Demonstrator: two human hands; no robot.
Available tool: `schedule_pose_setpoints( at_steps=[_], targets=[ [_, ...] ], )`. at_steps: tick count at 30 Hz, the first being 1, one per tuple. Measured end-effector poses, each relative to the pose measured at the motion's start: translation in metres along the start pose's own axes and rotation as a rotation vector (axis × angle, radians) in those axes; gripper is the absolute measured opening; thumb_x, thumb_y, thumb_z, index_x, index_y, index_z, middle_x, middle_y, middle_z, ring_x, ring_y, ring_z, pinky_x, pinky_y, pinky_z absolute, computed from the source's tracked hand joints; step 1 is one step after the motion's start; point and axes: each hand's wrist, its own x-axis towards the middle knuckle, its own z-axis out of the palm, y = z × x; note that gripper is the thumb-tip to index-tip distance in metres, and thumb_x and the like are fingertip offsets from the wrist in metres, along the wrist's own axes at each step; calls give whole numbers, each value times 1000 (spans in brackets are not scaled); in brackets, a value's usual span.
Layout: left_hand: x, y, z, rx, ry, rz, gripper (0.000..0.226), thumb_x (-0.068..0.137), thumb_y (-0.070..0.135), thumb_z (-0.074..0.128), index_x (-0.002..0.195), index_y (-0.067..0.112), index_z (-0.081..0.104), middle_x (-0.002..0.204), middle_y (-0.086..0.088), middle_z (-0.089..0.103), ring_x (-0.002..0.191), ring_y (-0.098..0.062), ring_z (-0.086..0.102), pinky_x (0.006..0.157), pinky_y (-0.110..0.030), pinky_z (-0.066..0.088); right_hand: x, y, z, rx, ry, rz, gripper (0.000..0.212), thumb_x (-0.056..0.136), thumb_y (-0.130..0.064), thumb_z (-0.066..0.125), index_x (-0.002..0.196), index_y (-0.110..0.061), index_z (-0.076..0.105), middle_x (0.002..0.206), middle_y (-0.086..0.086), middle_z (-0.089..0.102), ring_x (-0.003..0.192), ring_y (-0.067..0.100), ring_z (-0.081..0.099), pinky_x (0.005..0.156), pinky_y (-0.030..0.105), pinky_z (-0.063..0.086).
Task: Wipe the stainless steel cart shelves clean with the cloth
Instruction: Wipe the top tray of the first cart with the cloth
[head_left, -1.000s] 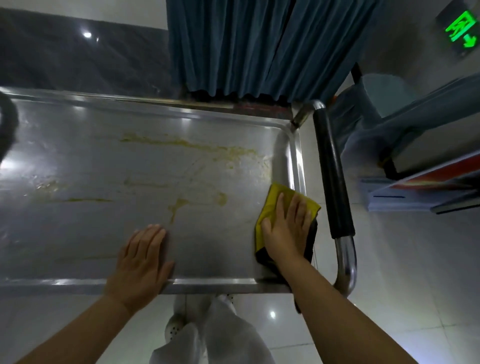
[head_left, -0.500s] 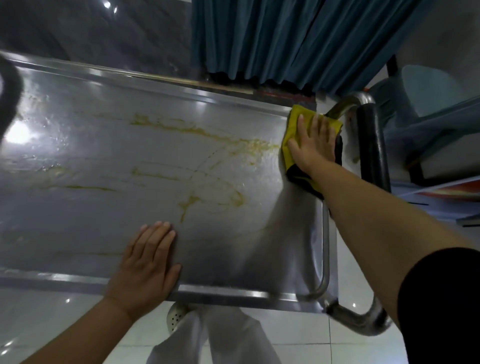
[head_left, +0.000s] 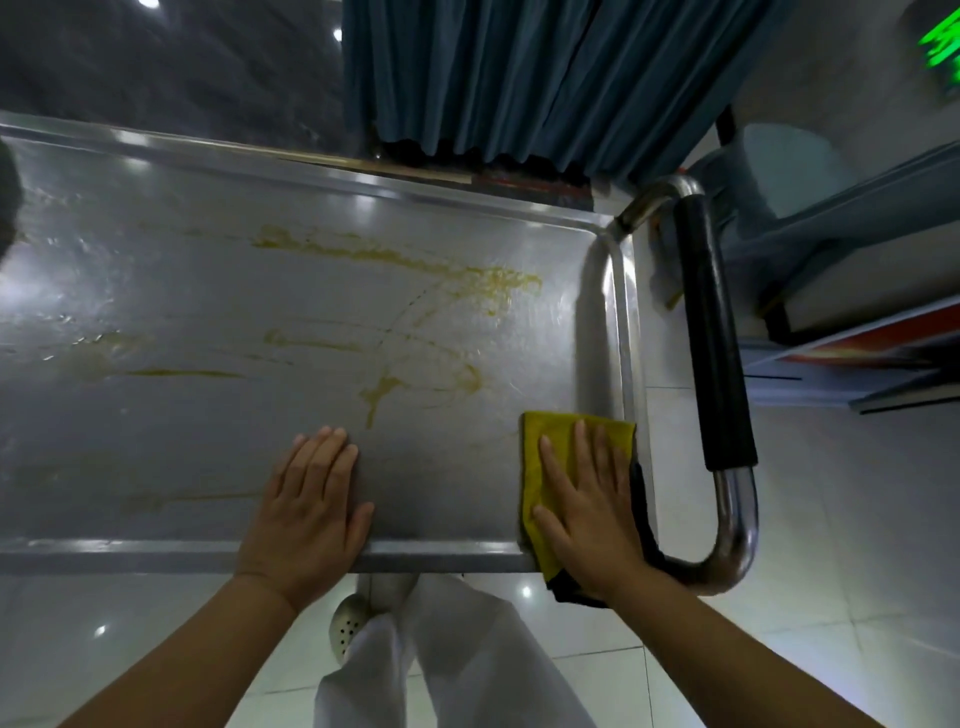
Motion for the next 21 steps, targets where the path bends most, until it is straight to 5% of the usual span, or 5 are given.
schedule_pose_setpoints(
  at_steps=[3, 7, 12, 21],
  targets=[
    [0, -1, 1, -3, 11, 15, 58, 95, 42, 27, 125, -6, 41, 131, -26, 43, 125, -39, 36, 116, -41, 13, -4, -11, 5, 48, 3, 42, 80, 84, -66, 31, 149, -42, -9, 158, 7, -17, 144, 27, -23, 112, 39, -25],
    [3, -1, 3, -5, 14, 26, 56, 92, 38, 32, 126, -5, 40, 132, -24, 40, 125, -38, 35, 116, -39, 11, 51, -10, -8, -57, 90, 96, 77, 86, -73, 21, 151, -32, 14, 159, 17, 4, 146, 35, -3, 115, 48, -6],
    [5, -3, 6, 25, 17, 35, 56, 97, 40, 23, 128, -5, 39, 132, -22, 40, 125, -36, 36, 117, -39, 11, 155, -1, -49, -104, 91, 82, 84, 79, -75, 5, 152, -34, 2, 160, 14, -6, 146, 32, -11, 116, 48, -10],
    [8, -5, 13, 36, 48, 36, 56, 97, 40, 23, 127, -3, 41, 132, -21, 41, 125, -35, 37, 115, -42, 16, 272, 13, -86, -110, 82, 109, 73, 92, -67, 20, 152, -33, -5, 159, 12, -14, 146, 31, -15, 117, 49, -10]
  ],
)
